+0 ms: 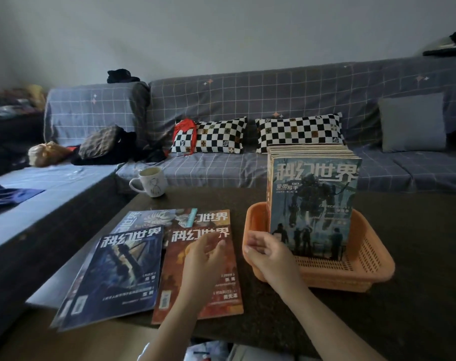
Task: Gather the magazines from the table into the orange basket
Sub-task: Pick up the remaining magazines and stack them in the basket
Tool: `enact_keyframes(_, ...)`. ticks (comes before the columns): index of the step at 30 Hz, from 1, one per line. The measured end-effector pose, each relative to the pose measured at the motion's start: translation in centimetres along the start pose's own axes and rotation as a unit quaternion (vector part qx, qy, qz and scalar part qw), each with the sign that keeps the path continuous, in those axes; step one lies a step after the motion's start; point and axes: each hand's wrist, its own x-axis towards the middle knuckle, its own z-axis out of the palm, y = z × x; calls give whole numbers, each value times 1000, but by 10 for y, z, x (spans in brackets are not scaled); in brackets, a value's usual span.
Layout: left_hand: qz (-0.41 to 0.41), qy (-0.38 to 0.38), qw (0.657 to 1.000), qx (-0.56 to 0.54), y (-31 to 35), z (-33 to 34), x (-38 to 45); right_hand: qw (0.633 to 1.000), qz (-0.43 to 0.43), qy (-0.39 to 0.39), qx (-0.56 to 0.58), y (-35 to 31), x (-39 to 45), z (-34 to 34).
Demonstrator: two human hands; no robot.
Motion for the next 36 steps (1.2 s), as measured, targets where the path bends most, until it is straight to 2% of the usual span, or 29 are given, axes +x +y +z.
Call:
enact_keyframes(5, -46, 18, 995, 87, -38, -28, -2, 999, 1, -48, -24, 5, -6, 44)
enact_keyframes(9, -113, 23, 977, 182, -74, -38, -2, 993, 46, -72, -79, 26, -10, 67)
enact_keyframes(13, -152, 41, 966, 205, -95, -43, -6, 981, 72, -88, -156, 44, -22, 78)
enact_keyframes(18, -148, 57, 970, 184, -98, -45, -4, 979, 63, -44, -187, 52, -33, 90)
enact_keyframes(24, -193, 97, 976, 39, -90, -61, 2, 985, 90, -11, -146, 54, -37, 93)
enact_keyframes(27, -226, 85, 970, -6, -89, -70, 6, 986, 99, 10, -131, 54, -41, 91)
enact_keyframes(30, -252, 34, 966, -38, -91, -77, 8, 989, 127, 19, -76, 57, -45, 91)
enact_keyframes(33, -216, -8, 976, 0, -92, -82, 2, 988, 154, 16, -27, 54, -46, 91)
enact_keyframes(36, -195, -3, 980, -46, -91, -92, -11, 982, 186, -3, 24, 52, -43, 88)
